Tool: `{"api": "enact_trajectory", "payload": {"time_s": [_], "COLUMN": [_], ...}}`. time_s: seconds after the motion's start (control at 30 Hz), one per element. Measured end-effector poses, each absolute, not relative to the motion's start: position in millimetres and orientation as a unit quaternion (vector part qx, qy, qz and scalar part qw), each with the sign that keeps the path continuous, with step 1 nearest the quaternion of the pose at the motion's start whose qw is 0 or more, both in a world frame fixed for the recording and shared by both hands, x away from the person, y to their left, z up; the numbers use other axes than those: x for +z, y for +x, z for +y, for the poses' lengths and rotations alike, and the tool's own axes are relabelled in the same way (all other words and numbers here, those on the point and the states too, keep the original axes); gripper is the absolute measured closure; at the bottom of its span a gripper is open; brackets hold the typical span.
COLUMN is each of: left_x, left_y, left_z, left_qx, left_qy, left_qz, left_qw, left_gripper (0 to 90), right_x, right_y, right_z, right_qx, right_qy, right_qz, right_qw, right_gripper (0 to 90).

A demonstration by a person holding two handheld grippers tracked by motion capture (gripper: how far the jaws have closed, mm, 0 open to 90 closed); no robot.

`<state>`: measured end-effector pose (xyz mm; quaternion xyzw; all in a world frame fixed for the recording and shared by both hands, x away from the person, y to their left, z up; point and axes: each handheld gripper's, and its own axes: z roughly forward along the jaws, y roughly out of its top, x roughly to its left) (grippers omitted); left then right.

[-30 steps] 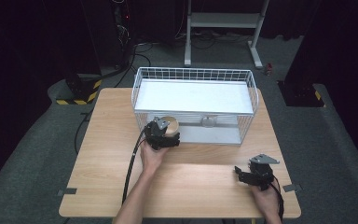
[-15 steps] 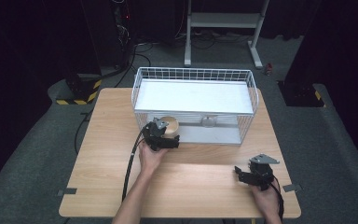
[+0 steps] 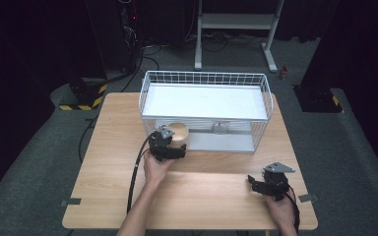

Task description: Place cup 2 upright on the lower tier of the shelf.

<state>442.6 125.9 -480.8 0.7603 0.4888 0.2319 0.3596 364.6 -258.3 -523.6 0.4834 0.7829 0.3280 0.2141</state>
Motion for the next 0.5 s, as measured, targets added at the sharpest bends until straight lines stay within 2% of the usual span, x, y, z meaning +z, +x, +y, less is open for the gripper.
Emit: {"api": "enact_trajectory", "payload": {"time_s": [0.5], "left_x": [-484.3], "left_y": [434.3], "left_z": [122.6], "left_qx": [0.241], "left_qy": [0.759], "left_qz": [0.492], "left_qw": [0.352], "left_gripper": [18.7], "right_x": [-523.7], "right_y": [364.8], "right_z": [-258.4], "right_qx": [0.328], "right_qy": [0.482], "right_qz": [0.783], "right_qw": [0.215], "right_gripper": [25.0]}}
